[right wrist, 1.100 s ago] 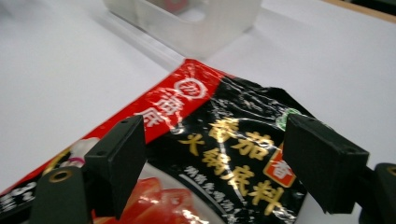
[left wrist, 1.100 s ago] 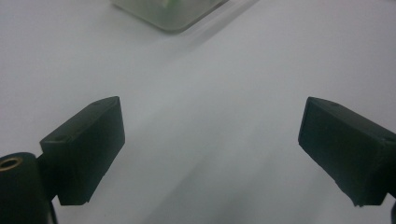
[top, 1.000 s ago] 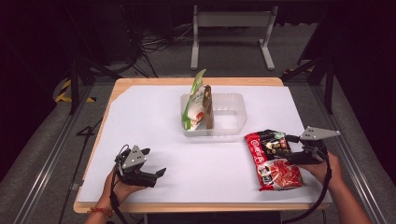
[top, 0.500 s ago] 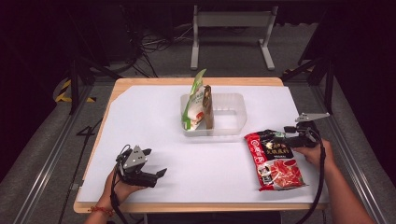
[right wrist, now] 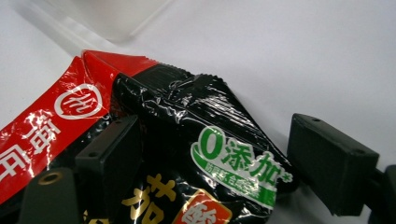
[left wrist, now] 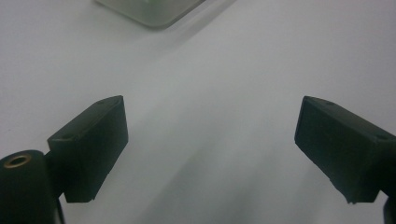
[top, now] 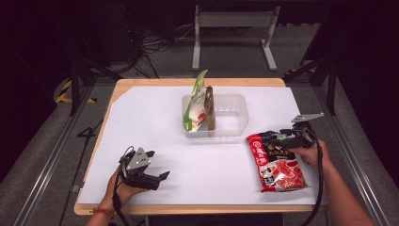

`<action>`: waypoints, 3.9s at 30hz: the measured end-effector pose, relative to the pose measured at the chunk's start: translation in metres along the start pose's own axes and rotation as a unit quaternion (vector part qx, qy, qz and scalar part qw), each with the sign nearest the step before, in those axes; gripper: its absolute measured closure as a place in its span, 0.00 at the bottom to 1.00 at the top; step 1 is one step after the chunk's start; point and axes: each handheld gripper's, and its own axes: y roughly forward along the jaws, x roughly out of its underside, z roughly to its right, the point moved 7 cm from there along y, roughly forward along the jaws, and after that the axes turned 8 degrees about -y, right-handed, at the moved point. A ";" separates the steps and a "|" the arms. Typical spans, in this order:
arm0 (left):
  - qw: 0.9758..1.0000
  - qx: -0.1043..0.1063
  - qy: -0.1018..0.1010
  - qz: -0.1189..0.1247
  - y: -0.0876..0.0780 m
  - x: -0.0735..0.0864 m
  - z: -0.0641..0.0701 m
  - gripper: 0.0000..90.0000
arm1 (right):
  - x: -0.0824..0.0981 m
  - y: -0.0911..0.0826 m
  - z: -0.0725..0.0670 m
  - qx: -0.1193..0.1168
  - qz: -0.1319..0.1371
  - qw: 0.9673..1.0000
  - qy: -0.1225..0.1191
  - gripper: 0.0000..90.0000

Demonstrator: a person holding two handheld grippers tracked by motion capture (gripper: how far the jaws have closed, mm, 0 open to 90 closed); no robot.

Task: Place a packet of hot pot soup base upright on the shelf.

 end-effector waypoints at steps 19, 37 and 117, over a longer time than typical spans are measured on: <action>1.000 0.002 0.007 -0.016 0.007 0.002 0.000 0.12 | 0.000 -0.008 -0.001 -0.036 0.037 0.999 -0.005 0.77; 1.000 0.003 0.002 -0.012 0.008 0.000 -0.002 0.14 | -0.006 -0.031 -0.017 -0.040 0.075 0.996 -0.019 0.92; 1.000 0.001 0.001 0.018 -0.004 -0.006 -0.006 0.15 | -0.191 -0.095 -0.142 0.008 0.289 0.948 -0.135 0.98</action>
